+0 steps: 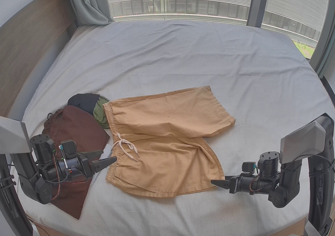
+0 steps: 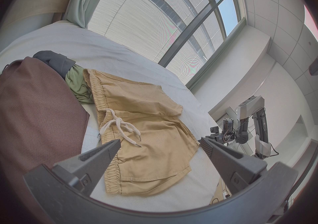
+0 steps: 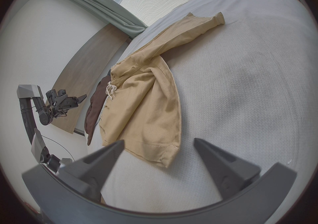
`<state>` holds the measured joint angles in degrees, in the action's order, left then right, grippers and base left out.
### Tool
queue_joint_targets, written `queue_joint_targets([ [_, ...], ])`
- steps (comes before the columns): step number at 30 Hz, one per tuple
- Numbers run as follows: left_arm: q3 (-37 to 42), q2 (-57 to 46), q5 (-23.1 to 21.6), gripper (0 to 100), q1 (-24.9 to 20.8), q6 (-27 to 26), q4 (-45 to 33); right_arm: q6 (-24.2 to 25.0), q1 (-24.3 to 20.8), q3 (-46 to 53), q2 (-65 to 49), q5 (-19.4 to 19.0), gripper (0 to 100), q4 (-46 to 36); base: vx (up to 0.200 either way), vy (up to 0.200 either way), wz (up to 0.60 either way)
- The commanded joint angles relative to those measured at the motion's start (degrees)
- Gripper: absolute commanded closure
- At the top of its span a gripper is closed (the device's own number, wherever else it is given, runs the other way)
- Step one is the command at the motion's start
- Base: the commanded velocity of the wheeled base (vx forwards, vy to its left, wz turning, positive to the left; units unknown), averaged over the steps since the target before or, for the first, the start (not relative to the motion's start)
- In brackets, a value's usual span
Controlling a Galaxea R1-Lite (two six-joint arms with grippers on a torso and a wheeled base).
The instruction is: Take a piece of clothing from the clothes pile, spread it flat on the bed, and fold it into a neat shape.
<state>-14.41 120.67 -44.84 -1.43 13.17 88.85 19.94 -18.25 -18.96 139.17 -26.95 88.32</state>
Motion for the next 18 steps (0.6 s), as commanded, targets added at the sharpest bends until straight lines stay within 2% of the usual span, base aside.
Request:
queue_joint_targets([
  [1, 0.00, 0.17, -0.08, 0, 0.02, 0.02, 0.01, 0.01, -0.03, 0.06, 0.14, -0.03, 100, 0.01, 0.000, 0.000, 0.00],
  [10, 0.00, 0.17, -0.16, 0, -0.07, 0.02, 0.01, -1.93, 0.67, 0.06, 0.40, 1.55, 100, 0.01, 0.000, 0.000, 0.00],
  [18, 0.08, 0.26, -0.25, 0, -0.24, 0.02, 0.01, -5.18, 6.47, -1.79, -1.53, 1.90, 100, 0.01, 0.000, 0.000, 0.00],
])
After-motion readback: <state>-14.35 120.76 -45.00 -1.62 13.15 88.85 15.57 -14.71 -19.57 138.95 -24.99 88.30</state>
